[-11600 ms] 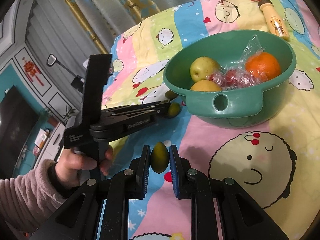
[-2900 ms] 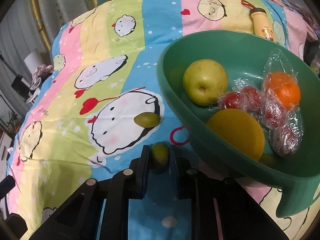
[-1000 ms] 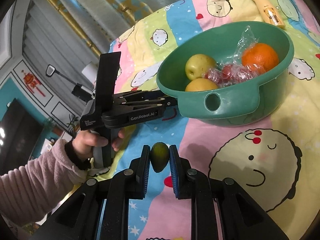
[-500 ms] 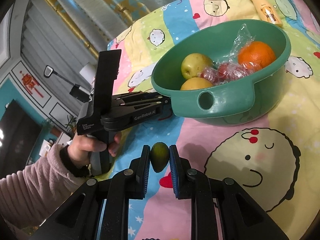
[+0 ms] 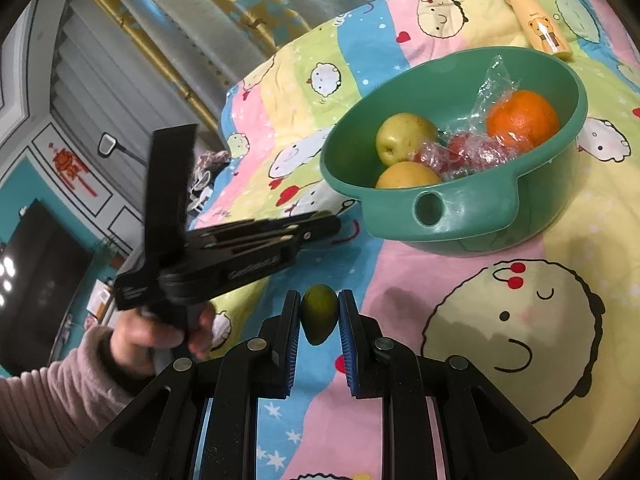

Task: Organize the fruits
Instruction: 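Lift the held olive and carry it toward the green basin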

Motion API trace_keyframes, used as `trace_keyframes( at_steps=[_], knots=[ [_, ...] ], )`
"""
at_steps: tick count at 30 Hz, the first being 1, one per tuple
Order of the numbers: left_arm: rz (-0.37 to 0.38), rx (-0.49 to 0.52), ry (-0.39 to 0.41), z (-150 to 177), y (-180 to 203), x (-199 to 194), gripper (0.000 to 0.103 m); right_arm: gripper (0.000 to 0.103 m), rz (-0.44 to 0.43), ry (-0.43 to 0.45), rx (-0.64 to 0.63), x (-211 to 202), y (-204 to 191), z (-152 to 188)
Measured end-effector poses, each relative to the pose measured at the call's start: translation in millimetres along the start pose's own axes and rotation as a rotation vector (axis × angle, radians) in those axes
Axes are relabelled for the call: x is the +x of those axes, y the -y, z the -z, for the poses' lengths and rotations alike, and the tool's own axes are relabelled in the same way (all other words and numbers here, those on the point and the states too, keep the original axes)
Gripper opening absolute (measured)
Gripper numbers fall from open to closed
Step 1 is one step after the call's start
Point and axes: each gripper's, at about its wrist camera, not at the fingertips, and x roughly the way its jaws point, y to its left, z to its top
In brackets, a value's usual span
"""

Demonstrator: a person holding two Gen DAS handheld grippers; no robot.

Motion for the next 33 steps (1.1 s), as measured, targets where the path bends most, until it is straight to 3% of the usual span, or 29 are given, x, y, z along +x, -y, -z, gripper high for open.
trace_keyframes(
  at_steps=[5,13,33],
  knots=[
    [-0.060,0.017,0.021,8.9,15.7,-20.6,0.019,0.021,-0.020,0.004,-0.013,-2.2,-5.9,-1.1],
    [-0.104,0.002,0.064,13.1,37.0,-47.0,0.019,0.021,-0.031,0.082,-0.054,-26.2,-16.0,-6.7],
    [-0.105,-0.022,0.130,-5.2,64.0,-73.6,0.019,0.021,0.029,0.215,-0.069,-74.6,-23.3,-22.8]
  ],
)
